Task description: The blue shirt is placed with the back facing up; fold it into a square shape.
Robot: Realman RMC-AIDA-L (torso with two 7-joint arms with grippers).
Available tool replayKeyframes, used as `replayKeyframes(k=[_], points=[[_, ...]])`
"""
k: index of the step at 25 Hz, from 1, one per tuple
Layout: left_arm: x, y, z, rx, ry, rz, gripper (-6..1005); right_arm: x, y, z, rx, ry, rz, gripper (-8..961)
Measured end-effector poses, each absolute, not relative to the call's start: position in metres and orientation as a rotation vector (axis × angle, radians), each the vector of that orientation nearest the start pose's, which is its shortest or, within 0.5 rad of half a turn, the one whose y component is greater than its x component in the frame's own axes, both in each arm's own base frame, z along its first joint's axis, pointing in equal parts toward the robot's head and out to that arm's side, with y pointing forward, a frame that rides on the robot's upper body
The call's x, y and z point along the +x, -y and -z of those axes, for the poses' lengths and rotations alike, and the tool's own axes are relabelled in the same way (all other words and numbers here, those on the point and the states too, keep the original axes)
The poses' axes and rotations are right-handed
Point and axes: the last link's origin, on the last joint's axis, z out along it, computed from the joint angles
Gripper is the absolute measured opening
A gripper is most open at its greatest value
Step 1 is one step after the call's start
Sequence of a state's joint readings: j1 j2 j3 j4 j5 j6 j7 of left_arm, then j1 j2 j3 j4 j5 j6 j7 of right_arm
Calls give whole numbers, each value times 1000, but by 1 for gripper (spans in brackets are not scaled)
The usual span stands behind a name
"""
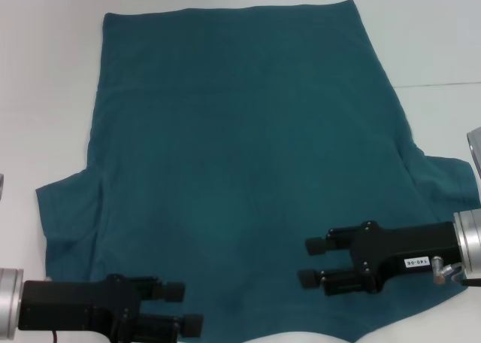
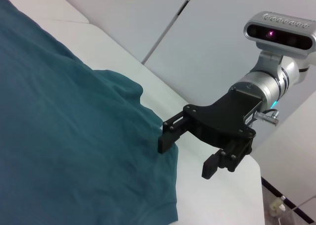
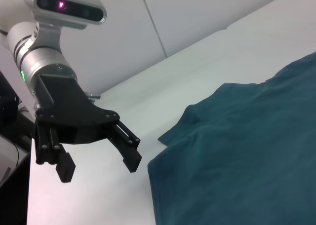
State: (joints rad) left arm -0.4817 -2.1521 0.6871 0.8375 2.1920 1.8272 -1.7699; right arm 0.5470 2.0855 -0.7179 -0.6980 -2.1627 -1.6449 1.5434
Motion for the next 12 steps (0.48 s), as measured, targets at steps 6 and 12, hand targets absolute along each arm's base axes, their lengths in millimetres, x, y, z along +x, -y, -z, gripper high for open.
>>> replayKeyframes(k=[6,12], points=[[-251,-283,8,-2932,1146,639,860,262,-320,11,-2863,-903,-528,714],[-251,-284,7,-2933,1142,638,861,262,-319,12,-2872,-895,-516,714]])
